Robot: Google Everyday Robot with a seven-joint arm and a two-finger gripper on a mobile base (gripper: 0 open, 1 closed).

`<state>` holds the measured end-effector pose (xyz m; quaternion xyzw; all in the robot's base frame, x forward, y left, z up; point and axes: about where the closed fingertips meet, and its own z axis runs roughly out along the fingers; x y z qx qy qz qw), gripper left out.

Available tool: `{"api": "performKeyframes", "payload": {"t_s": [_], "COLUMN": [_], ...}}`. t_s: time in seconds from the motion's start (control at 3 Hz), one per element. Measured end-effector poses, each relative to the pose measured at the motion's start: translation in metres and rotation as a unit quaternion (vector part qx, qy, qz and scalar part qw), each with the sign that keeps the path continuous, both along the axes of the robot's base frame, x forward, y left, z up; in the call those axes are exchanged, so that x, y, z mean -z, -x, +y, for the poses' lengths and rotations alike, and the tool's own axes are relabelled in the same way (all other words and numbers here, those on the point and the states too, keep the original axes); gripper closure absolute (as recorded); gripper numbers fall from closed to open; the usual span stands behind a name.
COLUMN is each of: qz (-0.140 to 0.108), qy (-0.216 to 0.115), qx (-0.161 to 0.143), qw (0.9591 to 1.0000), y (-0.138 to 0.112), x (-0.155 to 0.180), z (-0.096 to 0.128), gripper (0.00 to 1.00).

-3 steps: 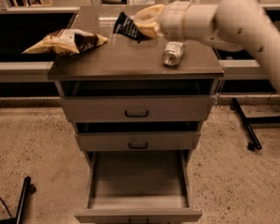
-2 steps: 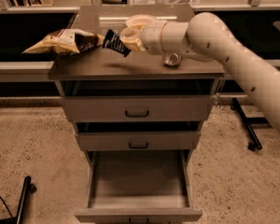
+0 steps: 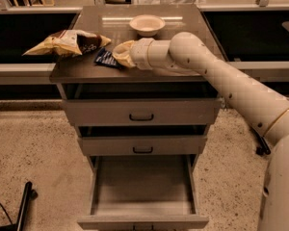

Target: Pick rxbar blueberry from bottom drawer and place on counter

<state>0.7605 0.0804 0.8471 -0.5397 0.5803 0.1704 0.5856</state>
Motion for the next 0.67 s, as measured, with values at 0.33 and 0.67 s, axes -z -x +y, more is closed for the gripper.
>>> {"api": "performKeyframes", "payload": {"t_s": [0.33,0.67], "qz": [0.0,0.0], "qy": [0.0,0.0], "qx": [0.0,0.0], "qw": [1.0,1.0], "y": [0.0,0.0], "x": [0.0,0.0], "z": [0.0001,0.0002], "gripper": [0.6,0.37]}}
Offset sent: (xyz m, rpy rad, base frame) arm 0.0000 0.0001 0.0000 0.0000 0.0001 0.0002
